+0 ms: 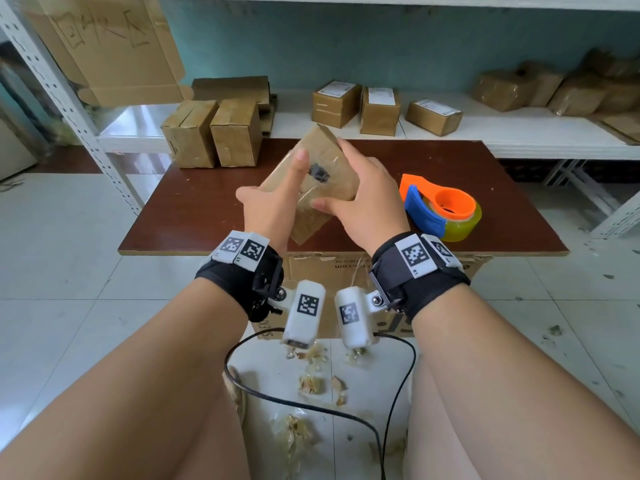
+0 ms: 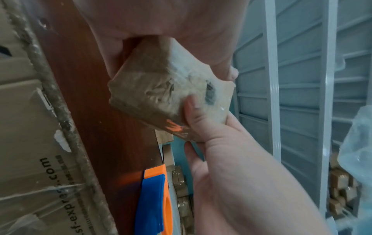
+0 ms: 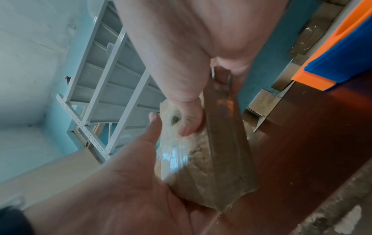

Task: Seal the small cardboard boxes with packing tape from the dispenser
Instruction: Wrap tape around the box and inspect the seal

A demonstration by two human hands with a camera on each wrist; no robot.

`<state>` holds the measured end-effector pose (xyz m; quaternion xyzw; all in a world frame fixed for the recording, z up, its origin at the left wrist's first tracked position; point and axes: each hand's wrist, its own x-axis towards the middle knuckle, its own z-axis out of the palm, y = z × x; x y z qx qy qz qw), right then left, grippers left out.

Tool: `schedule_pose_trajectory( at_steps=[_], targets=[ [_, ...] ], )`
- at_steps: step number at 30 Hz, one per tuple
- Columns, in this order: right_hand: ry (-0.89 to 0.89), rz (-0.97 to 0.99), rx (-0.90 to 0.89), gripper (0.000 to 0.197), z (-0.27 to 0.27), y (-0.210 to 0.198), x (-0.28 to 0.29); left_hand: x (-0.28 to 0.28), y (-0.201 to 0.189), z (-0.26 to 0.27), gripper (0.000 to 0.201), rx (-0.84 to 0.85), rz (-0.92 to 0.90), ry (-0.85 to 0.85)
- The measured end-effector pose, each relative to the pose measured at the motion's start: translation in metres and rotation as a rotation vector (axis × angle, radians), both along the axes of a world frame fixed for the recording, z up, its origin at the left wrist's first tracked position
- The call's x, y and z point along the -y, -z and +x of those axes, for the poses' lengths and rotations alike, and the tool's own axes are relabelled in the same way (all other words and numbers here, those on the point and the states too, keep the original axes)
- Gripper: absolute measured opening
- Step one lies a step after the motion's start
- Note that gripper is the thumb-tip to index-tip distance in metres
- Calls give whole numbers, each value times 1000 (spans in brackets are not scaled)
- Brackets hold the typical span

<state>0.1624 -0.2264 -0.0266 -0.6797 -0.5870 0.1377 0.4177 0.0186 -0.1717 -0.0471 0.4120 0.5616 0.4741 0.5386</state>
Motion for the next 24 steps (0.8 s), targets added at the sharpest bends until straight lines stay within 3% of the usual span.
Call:
schedule_pose_trajectory(
  at_steps=[2,4,5,8,10,13,15,17,19,22,24],
  targets=[
    [-33,59,-56,81,0,-2,0,0,1,-2,146,41,-48,-58],
    [-41,98,-90,73,-1,-6,1,0,-2,-5,152,80,-77,-80],
    [-45,115,-94,77,-2,-7,2,0,-3,-6,142,94,-61,-73],
    [-41,95,-14,117,-6,-4,5,1,-1,-4,92,4,57,-51],
    [15,74,50,120,-3,-4,5,-1,4,-4,75,-100,121,-44],
    [78,90,-45,86,6,-8,5,-5,5,-5,56,-115,109,-12],
    [82,86,-83,51,11,-9,5,-5,3,-6,65,-55,29,20],
    [136,79,-78,29,13,-8,3,-1,0,-6,82,-92,21,42],
    [230,26,-136,46,13,-9,2,6,-2,-7,85,-190,161,40],
    [254,-169,-194,96,12,-9,7,12,-2,-6,99,-261,462,92],
    [254,-177,-125,103,14,-7,10,15,-3,-2,74,-301,585,77]
  ],
)
